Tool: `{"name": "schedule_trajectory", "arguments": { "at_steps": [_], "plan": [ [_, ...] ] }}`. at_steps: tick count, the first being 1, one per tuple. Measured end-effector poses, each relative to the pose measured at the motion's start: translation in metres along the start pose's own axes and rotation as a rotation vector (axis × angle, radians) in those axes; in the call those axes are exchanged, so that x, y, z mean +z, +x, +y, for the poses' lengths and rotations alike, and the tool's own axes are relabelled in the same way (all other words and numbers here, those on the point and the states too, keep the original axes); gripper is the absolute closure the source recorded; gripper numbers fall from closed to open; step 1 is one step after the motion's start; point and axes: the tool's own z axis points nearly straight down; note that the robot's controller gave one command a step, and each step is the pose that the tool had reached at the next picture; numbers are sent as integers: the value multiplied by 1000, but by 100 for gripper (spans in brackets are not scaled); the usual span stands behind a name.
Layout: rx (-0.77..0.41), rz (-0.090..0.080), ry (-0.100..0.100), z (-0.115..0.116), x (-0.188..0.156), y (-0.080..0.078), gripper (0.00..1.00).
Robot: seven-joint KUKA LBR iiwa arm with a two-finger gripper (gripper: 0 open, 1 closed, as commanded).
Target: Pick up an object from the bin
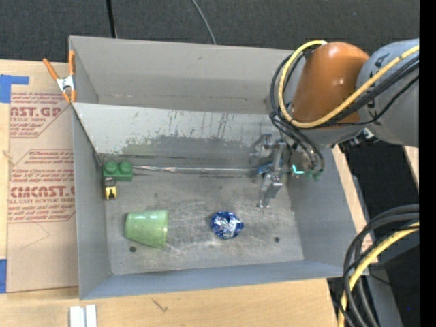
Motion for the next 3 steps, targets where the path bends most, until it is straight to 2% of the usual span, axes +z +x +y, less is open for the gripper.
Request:
{"name": "schedule_trajectory", "arguments": {
  "at_steps": [1, 2, 3],
  "plan": [
    [-311, -18, 4, 63, 105, 8, 0],
    [-310, 10, 4, 61, 102, 12, 100],
    [-735, -10, 4, 23, 3, 46, 100]
  ]
}}
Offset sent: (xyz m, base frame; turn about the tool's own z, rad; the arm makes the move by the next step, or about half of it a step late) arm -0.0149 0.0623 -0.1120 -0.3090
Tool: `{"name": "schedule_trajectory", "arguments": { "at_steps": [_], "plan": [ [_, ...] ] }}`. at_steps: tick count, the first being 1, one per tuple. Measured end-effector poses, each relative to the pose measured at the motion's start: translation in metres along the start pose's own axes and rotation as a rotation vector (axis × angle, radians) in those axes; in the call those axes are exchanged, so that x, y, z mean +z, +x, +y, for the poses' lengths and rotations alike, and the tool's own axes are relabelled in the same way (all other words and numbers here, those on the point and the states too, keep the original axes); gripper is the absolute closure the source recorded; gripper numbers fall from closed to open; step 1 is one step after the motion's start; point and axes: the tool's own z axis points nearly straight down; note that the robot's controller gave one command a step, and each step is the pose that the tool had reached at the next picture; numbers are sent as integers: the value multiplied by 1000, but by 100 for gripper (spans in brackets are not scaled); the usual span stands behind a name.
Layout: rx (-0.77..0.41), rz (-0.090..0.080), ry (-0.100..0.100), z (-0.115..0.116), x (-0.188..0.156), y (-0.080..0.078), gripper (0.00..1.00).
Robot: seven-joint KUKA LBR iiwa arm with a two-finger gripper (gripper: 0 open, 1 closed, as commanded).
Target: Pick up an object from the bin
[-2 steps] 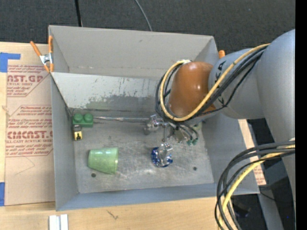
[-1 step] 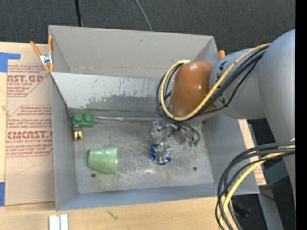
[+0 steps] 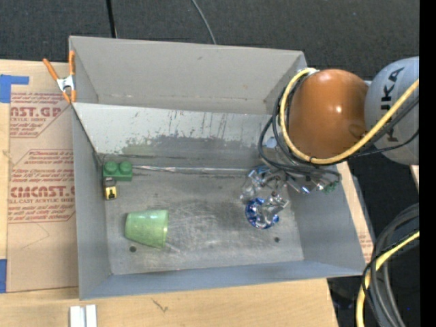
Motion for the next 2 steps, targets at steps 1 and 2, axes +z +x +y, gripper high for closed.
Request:
{"name": "schedule_trajectory", "arguments": {
  "at_steps": [1, 2],
  "plan": [
    [-369, -1, -1, -32, -108, 39, 100],
    [-370, -1, -3, -31, -108, 39, 0]
  ]
}}
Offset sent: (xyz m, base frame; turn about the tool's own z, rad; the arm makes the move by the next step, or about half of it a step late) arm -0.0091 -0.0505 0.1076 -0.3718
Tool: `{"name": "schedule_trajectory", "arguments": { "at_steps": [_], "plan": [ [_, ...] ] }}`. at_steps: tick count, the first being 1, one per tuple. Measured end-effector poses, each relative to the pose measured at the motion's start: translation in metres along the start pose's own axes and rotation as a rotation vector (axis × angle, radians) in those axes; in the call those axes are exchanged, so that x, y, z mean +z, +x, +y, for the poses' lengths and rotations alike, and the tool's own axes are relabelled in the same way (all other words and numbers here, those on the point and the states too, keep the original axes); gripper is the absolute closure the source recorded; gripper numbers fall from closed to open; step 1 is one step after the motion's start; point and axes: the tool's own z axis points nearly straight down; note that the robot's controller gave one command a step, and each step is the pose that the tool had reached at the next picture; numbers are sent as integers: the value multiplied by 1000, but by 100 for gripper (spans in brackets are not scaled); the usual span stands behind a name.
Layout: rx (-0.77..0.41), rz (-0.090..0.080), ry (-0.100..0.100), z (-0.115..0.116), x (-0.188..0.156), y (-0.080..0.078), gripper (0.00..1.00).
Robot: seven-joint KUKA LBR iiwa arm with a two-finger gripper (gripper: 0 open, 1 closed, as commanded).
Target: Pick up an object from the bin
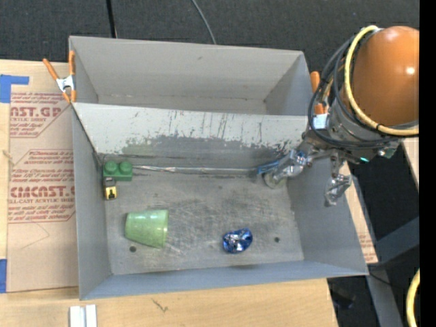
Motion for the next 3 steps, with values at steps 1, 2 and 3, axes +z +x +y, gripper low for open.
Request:
{"name": "schedule_trajectory", "arguments": {
  "at_steps": [1, 2, 3],
  "plan": [
    [-210, 2, -10, 23, 197, -33, 0],
    [-484, -1, 1, 69, 216, -53, 0],
    [-482, 1, 2, 68, 215, -52, 100]
  ]
}}
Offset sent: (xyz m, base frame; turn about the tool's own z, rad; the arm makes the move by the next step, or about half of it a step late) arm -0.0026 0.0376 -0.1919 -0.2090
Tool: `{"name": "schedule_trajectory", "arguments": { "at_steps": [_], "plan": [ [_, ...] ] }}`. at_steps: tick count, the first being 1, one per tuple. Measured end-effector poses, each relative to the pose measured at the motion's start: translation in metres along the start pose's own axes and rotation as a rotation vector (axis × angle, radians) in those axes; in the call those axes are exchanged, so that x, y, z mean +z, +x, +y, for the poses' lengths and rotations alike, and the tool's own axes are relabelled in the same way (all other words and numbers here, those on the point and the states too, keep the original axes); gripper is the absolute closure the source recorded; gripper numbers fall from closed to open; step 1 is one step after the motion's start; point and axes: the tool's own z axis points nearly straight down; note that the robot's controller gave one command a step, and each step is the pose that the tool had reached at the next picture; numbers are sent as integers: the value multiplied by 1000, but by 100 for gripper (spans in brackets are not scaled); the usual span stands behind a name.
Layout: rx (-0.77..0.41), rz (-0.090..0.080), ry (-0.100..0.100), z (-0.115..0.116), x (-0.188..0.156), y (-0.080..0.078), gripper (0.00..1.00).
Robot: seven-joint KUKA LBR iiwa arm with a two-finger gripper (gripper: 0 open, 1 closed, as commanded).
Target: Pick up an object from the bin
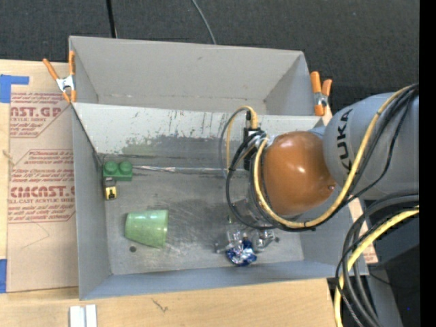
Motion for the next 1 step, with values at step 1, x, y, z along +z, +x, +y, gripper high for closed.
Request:
{"name": "schedule_trajectory", "arguments": {
  "at_steps": [1],
  "plan": [
    [-27, -1, 3, 5, -159, 0, 100]
  ]
}}
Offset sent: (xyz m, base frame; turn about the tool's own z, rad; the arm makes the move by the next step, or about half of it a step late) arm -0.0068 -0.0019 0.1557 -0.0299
